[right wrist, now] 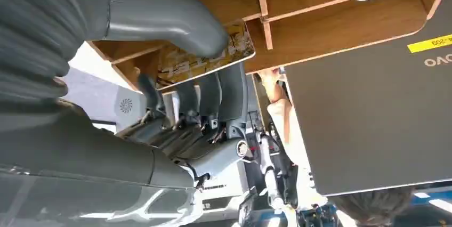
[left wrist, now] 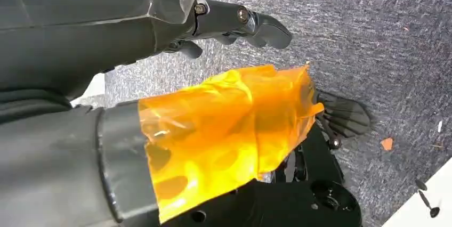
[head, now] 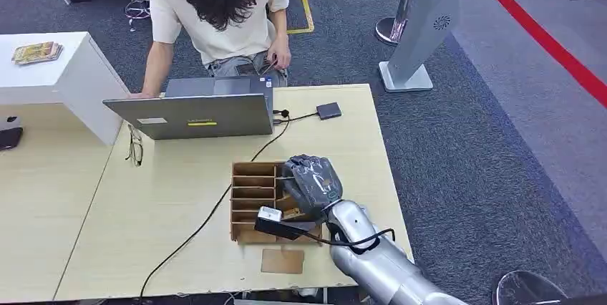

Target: Pass the card to the sensor for recognition and then transmit it.

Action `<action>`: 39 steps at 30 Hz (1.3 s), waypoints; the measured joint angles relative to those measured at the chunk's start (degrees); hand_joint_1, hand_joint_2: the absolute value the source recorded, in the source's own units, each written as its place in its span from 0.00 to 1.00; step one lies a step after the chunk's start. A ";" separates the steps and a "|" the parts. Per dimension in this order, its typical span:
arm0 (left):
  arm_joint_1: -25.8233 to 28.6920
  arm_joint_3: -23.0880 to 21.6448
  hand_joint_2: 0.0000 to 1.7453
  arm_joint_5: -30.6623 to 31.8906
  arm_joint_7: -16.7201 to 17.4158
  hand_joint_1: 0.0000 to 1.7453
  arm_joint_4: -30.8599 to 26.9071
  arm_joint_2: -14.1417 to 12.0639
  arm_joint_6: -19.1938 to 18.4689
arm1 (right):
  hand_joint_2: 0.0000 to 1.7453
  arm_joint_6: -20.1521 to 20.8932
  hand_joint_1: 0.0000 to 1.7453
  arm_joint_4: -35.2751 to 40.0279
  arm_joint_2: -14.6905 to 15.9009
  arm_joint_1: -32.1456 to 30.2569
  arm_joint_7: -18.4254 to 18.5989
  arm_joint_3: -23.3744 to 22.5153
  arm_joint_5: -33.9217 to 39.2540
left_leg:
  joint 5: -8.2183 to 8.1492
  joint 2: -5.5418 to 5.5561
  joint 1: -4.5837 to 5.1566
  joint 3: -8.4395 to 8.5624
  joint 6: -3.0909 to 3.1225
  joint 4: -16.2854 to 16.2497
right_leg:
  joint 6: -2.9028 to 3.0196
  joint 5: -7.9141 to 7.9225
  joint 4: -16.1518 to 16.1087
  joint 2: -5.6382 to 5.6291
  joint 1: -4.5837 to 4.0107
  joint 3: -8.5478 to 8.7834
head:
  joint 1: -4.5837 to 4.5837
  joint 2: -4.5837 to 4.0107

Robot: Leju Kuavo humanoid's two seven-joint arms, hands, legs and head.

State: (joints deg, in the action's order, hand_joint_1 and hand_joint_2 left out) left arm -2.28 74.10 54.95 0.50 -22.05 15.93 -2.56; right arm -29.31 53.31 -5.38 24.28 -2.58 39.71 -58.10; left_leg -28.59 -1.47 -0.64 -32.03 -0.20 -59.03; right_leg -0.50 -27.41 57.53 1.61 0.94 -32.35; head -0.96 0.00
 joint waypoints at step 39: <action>0.53 0.00 0.00 -2.14 0.57 0.00 -2.93 1.88 -1.62 | 1.00 13.03 1.00 23.22 0.17 -6.72 -12.46 -12.68 38.52 | 0.01 0.00 0.00 0.01 -0.01 0.00 | 0.00 0.00 0.00 0.00 0.00 -0.02 | 0.00 0.00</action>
State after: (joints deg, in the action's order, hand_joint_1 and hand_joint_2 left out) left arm -1.75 74.10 52.81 1.07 -24.98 17.81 -4.17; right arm -16.28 76.52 -5.20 17.56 -15.04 27.03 -19.58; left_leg -28.58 -1.47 -0.64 -32.02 -0.22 -59.03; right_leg -0.50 -27.41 57.53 1.61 0.94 -32.37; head -0.96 0.00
